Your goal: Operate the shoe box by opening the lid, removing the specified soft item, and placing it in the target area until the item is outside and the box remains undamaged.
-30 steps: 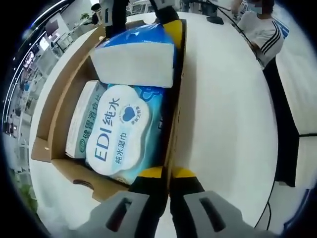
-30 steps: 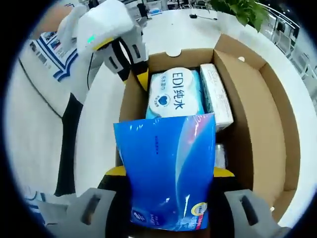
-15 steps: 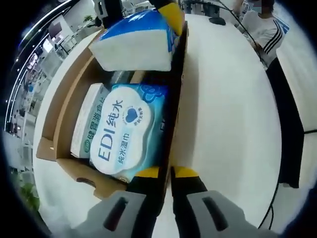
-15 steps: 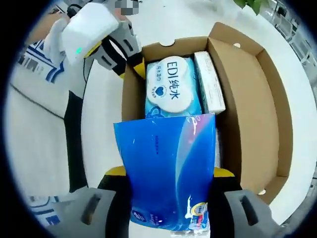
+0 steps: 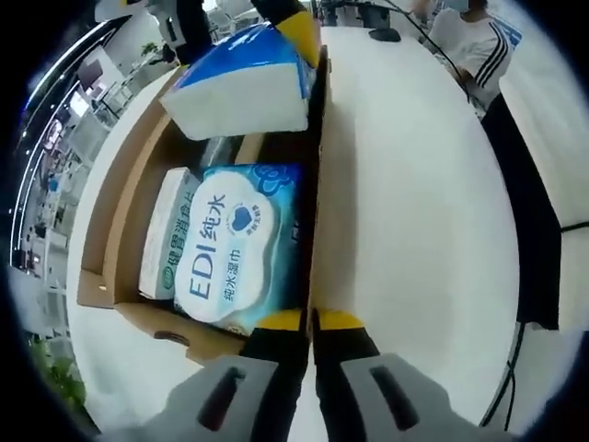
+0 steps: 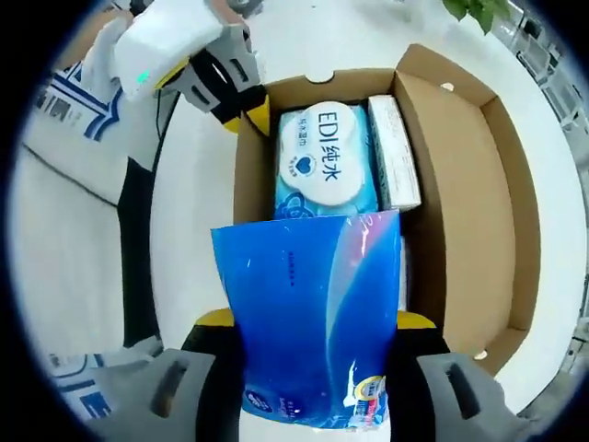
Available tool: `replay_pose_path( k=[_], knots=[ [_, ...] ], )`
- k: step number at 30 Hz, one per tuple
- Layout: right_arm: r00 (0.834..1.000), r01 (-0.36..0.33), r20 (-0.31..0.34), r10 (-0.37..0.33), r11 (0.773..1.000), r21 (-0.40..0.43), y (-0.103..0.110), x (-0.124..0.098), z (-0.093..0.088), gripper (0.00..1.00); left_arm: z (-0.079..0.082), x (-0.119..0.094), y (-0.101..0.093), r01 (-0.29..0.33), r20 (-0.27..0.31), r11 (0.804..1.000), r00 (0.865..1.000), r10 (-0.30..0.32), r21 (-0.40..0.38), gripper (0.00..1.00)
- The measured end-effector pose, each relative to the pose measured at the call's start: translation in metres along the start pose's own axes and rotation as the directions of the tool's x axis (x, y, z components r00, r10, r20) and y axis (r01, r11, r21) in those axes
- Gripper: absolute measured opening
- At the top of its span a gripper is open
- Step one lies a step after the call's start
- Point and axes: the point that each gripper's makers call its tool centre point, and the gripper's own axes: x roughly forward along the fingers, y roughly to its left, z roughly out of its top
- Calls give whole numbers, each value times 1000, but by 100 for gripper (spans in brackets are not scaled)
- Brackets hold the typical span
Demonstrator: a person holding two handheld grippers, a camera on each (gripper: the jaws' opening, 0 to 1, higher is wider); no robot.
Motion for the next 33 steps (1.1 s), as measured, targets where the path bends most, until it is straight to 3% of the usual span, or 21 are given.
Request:
replay_pose_path(
  k=[8,33],
  knots=[
    [1000,-4,1,4,1000,7,2,-15,-11,60,0,1,-2,-16,-4,999,1000,16,45,1],
    [1000,-21,-3,21,998,63,15,-38,-13,60,-2,0,-4,-26,-6,1000,1000,26,3,1]
  ],
)
